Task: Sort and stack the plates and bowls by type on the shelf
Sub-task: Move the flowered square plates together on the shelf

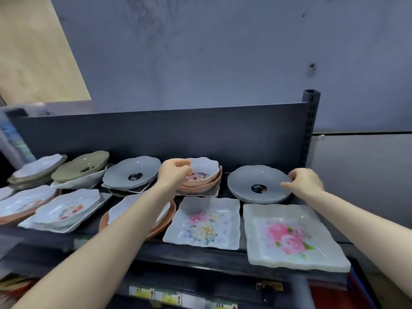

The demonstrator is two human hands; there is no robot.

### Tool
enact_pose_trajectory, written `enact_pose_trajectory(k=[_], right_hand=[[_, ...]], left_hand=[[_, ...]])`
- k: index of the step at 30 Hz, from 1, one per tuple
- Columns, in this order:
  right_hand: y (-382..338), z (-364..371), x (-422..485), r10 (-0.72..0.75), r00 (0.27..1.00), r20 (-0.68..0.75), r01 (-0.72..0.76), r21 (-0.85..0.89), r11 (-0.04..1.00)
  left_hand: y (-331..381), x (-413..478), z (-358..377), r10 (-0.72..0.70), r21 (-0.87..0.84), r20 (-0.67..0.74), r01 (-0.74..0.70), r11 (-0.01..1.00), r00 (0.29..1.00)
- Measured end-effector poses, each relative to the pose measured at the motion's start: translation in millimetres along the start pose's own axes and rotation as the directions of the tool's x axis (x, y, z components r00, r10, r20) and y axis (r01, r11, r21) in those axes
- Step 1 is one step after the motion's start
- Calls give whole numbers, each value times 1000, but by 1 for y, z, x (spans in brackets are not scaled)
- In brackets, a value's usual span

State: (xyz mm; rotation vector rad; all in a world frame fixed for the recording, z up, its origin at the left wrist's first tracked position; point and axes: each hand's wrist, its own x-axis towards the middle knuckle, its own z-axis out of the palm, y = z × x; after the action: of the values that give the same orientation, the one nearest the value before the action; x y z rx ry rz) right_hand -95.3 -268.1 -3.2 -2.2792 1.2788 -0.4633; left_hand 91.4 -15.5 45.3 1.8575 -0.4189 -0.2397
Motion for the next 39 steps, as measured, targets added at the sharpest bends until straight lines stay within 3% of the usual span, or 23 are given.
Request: enact_pose_trajectory(k=[7, 11, 15, 21, 25, 32, 39], right_hand=[[-70, 20, -29, -304, 953, -10, 301, 189, 935], [-114, 43, -42, -368, 928, 51, 354, 181, 918], [-149, 71, -36, -312, 948, 60, 303, 128, 944], [-185, 98, -22, -121, 992, 28, 123, -140, 982], [-201, 107, -20, 7, 1000, -31, -14, -229, 973], [-217, 97, -28, 168, 986, -15, -168, 9, 986], [-220, 70, -46, 159, 985, -62, -157, 27, 987]], left_hand=[[-25, -10, -64, 146, 323, 33, -149, 935, 989], [-48, -4, -100, 149, 453, 52, -156, 878, 987], [-67, 14, -132, 146, 537, 96, -175, 826, 985], [-90, 48, -166, 189, 725, 171, -253, 641, 967], [-101, 66, -178, 178, 779, 259, -314, 543, 949], [-101, 79, -196, 161, 716, 350, -374, 590, 923], [-100, 73, -208, 75, 587, 374, -299, 752, 924]])
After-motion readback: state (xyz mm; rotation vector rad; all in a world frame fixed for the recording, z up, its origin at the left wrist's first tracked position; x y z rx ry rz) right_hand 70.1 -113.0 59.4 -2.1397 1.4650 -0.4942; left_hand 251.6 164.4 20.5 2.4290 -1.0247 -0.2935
